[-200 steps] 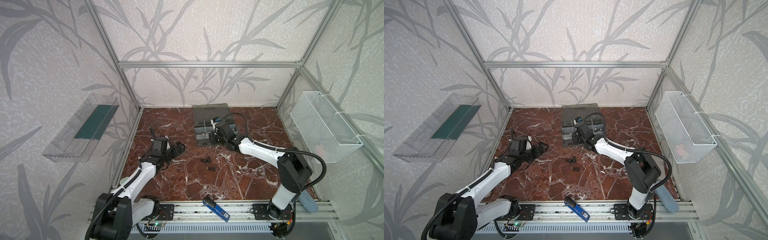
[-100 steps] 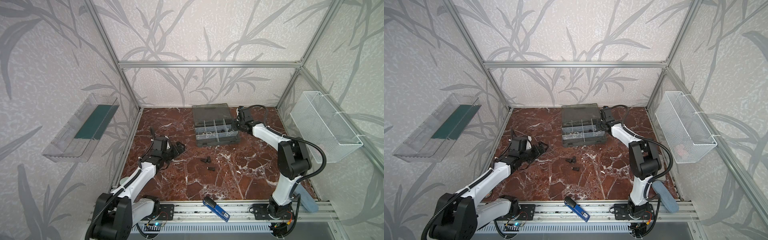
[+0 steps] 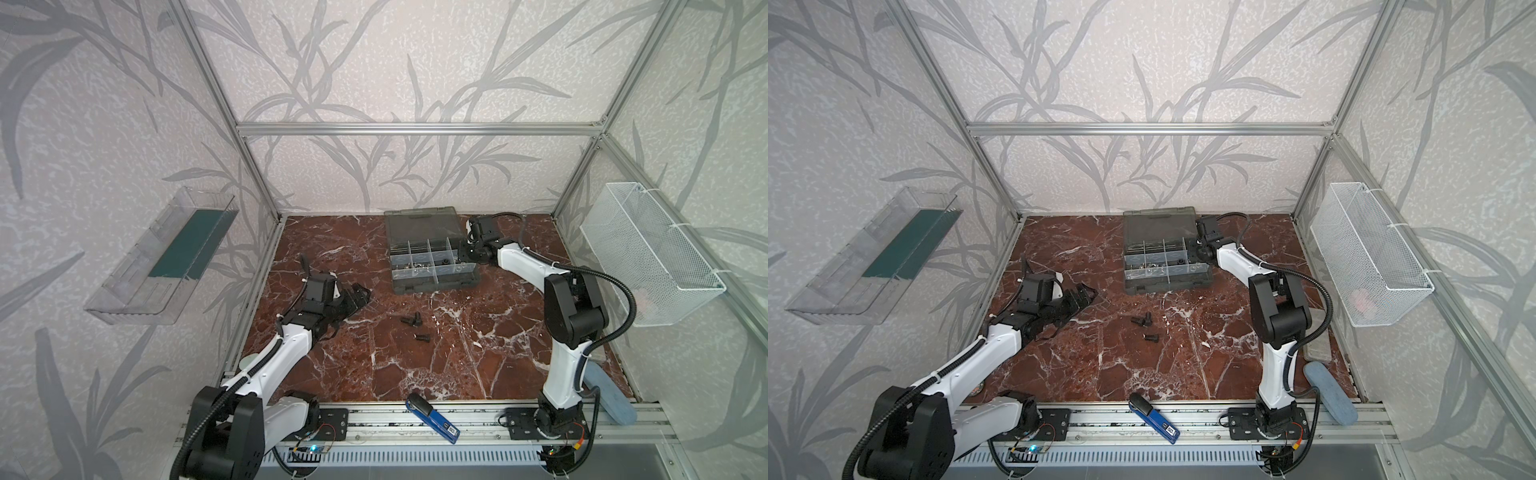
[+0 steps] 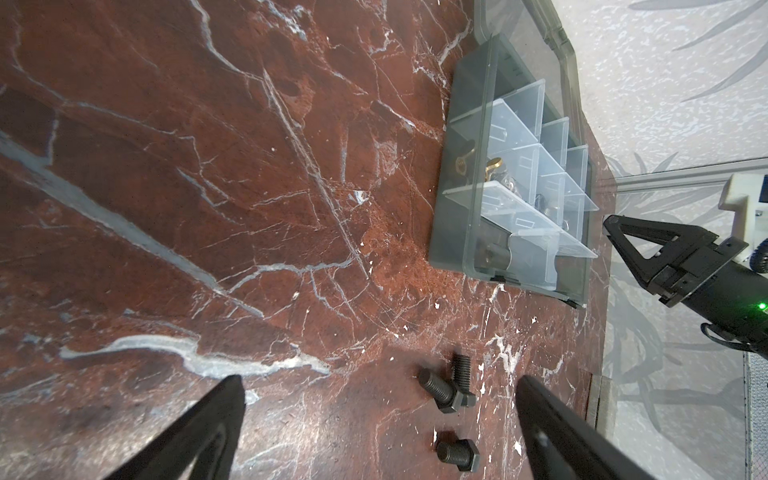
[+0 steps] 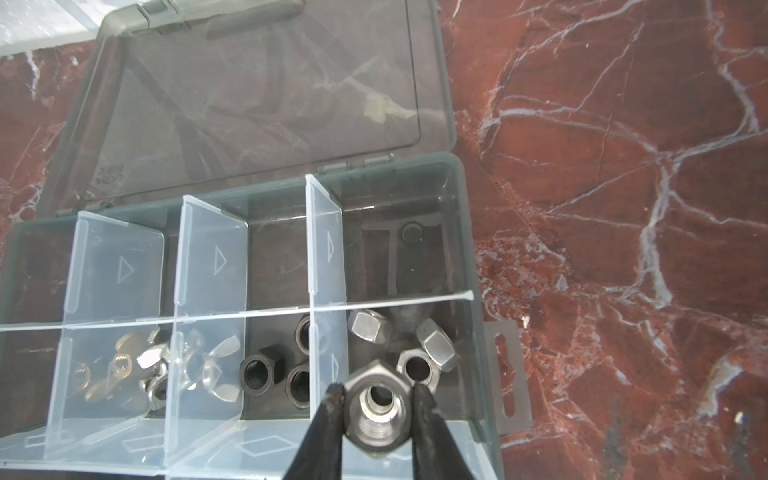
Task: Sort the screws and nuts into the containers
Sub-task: 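Open the right gripper to drop the silver hex nut in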
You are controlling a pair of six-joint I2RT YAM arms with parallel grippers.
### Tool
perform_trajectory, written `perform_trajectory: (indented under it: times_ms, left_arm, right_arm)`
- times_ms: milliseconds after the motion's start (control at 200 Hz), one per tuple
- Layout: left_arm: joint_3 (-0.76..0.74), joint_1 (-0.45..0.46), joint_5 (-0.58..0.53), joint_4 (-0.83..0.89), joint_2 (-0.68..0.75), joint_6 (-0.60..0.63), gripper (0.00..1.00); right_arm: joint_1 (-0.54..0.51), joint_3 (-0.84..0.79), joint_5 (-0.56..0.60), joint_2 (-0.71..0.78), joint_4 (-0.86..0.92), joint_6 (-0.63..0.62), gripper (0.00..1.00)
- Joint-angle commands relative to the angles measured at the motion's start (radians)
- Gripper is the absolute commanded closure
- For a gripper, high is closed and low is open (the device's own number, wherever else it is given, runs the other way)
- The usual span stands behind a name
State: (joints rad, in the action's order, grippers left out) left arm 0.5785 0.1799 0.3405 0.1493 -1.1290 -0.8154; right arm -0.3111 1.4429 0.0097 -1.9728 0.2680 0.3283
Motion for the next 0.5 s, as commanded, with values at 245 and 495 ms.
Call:
perform_trajectory:
  times_ms: [245, 495]
  left_arm:
    - [-0.005, -0.007, 0.026, -0.031, 0.012, -0.016, 0.01]
    - [-0.005, -0.007, 0.028, -0.029, 0.011, -0.016, 0.01]
  right_arm:
    - [0.002, 0.05, 0.0, -0.041, 0.033, -0.008, 0.89]
    - [0.002, 0.078, 0.018, -0.061, 0.054, -0.02, 0.64]
